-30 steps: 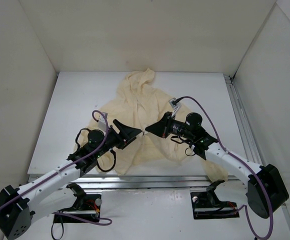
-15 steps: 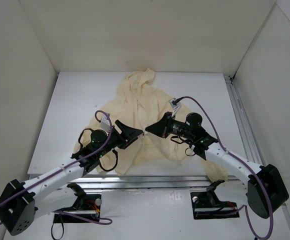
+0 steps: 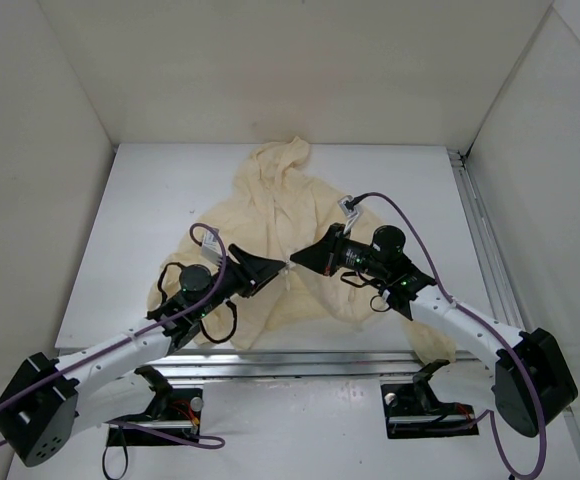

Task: Zip up the jacket

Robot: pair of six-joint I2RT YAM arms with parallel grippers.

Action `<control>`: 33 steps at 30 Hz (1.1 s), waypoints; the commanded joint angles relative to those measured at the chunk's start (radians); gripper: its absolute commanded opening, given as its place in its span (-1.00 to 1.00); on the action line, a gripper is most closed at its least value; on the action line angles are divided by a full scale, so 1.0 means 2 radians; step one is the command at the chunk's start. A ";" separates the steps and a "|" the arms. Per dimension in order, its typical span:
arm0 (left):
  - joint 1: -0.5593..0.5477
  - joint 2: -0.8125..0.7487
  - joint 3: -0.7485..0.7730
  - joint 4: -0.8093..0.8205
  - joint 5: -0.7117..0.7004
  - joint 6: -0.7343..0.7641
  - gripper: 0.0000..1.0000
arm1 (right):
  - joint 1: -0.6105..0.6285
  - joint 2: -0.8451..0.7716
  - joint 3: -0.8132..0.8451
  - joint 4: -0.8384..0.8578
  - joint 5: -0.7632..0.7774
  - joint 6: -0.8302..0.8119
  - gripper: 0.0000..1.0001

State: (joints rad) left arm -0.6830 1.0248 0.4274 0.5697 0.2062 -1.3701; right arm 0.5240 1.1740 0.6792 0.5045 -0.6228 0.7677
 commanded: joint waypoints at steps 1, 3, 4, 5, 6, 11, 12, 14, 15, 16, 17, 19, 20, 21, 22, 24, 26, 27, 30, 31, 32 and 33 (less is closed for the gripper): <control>0.004 0.003 -0.004 0.090 0.005 -0.010 -0.17 | 0.003 -0.016 0.006 0.058 -0.011 0.007 -1.00; 0.004 0.008 -0.007 0.102 0.007 -0.011 -0.27 | 0.003 -0.016 0.005 0.061 -0.012 0.010 -1.00; 0.004 0.010 -0.007 0.111 0.010 -0.011 -0.31 | 0.003 -0.016 0.005 0.061 -0.013 0.012 -1.00; 0.004 0.012 -0.007 0.115 0.011 -0.010 -0.32 | 0.003 -0.014 0.004 0.064 -0.015 0.013 -1.00; 0.004 0.015 -0.007 0.119 0.013 -0.011 -0.34 | 0.003 -0.015 0.003 0.065 -0.015 0.015 -1.00; 0.004 0.019 -0.010 0.135 0.013 -0.012 -0.48 | 0.003 -0.016 0.002 0.071 -0.015 0.020 -1.00; 0.004 0.020 -0.011 0.142 0.013 -0.012 -0.52 | 0.003 -0.016 0.002 0.072 -0.015 0.022 -1.00; 0.004 0.020 -0.012 0.148 0.012 -0.013 -0.60 | 0.003 -0.014 0.002 0.071 -0.015 0.025 -1.00; 0.004 0.019 -0.013 0.150 0.012 -0.014 -0.65 | 0.002 -0.014 0.002 0.072 -0.016 0.025 -1.00; 0.004 0.018 -0.014 0.153 0.011 -0.014 -0.77 | 0.003 -0.014 0.002 0.072 -0.016 0.026 -1.00; 0.004 0.015 -0.013 0.153 0.011 -0.013 -0.83 | 0.002 -0.013 0.001 0.072 -0.017 0.027 -1.00; 0.004 0.011 -0.013 0.152 0.013 -0.010 -1.00 | 0.003 -0.013 -0.001 0.072 -0.017 0.030 -1.00; 0.004 0.007 -0.014 0.154 0.012 -0.009 -1.00 | 0.003 -0.013 -0.001 0.072 -0.016 0.033 -1.00; 0.004 0.004 -0.014 0.155 0.013 -0.007 -1.00 | 0.003 -0.012 -0.002 0.072 -0.015 0.033 -1.00; 0.004 0.002 -0.016 0.158 0.013 -0.006 -1.00 | 0.003 -0.012 -0.003 0.072 -0.015 0.034 -1.00; 0.004 -0.003 -0.020 0.162 0.016 -0.005 -1.00 | 0.002 -0.010 -0.003 0.071 -0.011 0.037 -1.00; 0.004 -0.006 -0.023 0.168 0.020 -0.004 -1.00 | 0.003 -0.006 -0.004 0.071 -0.010 0.040 -1.00; 0.004 -0.005 -0.023 0.173 0.023 -0.004 -1.00 | 0.001 -0.003 -0.002 0.071 -0.008 0.043 -1.00; 0.004 -0.001 -0.012 0.172 0.052 0.003 -1.00 | 0.002 0.004 0.002 0.071 -0.004 0.050 -1.00; 0.004 0.002 -0.010 0.171 0.056 0.005 -1.00 | 0.002 0.006 0.005 0.071 -0.005 0.053 -1.00; 0.004 0.005 -0.009 0.174 0.058 0.003 -1.00 | 0.002 0.010 0.009 0.071 -0.005 0.053 -1.00; 0.004 0.008 -0.009 0.178 0.063 0.002 -1.00 | 0.002 0.013 0.011 0.071 -0.005 0.055 -1.00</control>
State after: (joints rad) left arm -0.6785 1.0397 0.3683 0.7918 0.2691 -1.3846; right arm 0.5236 1.1831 0.6682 0.5495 -0.6334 0.8604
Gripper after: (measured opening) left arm 0.006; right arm 0.016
